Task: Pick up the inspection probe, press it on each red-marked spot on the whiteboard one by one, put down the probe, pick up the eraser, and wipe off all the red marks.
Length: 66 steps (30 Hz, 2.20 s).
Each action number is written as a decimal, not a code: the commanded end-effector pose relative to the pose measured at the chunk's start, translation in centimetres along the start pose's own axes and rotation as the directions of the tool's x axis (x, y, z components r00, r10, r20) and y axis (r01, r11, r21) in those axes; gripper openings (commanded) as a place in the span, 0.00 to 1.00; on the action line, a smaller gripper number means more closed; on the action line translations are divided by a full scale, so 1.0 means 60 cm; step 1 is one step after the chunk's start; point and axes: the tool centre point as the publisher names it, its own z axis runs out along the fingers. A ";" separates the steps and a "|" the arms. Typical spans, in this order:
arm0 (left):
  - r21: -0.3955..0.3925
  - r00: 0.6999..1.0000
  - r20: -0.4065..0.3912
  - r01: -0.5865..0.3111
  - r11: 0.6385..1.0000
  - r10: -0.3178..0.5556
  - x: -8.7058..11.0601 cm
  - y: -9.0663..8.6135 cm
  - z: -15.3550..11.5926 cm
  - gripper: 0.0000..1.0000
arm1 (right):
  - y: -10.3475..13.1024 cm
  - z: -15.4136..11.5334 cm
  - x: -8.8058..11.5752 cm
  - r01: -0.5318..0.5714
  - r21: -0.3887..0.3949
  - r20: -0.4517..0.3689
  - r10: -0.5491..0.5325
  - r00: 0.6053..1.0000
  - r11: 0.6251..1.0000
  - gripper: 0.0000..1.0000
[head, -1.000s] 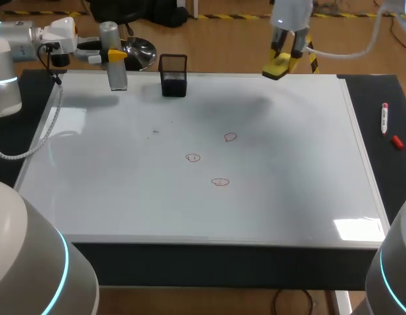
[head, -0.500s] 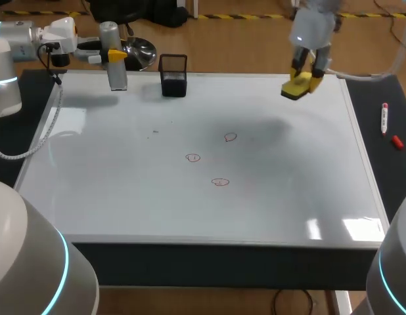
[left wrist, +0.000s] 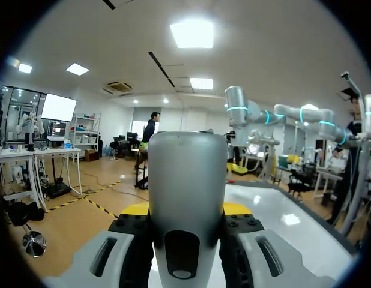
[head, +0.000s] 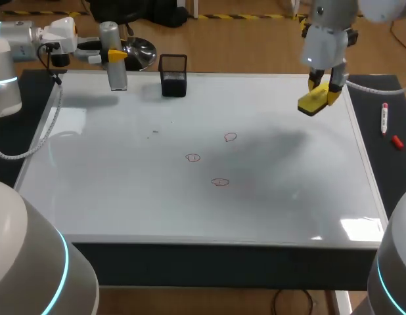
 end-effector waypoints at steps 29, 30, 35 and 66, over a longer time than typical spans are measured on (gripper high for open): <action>0.000 1.000 -0.001 0.000 1.000 0.000 -0.001 -0.002 0.001 0.00 | -0.064 0.022 -0.008 -0.092 0.048 0.142 0.084 0.986 0.995 0.00; 0.000 1.000 -0.001 0.000 1.000 0.000 -0.001 -0.002 0.001 0.00 | -0.066 0.022 -0.011 -0.092 0.046 0.143 0.085 0.986 0.995 0.00; 0.000 1.000 -0.001 0.000 1.000 0.000 -0.001 -0.002 0.001 0.00 | -0.074 0.021 -0.022 -0.086 0.042 0.140 0.079 0.987 0.995 0.00; 0.000 1.000 -0.001 0.000 1.000 0.000 -0.001 -0.002 0.001 0.00 | -0.079 0.019 -0.033 -0.093 0.040 0.146 0.086 0.986 0.995 0.00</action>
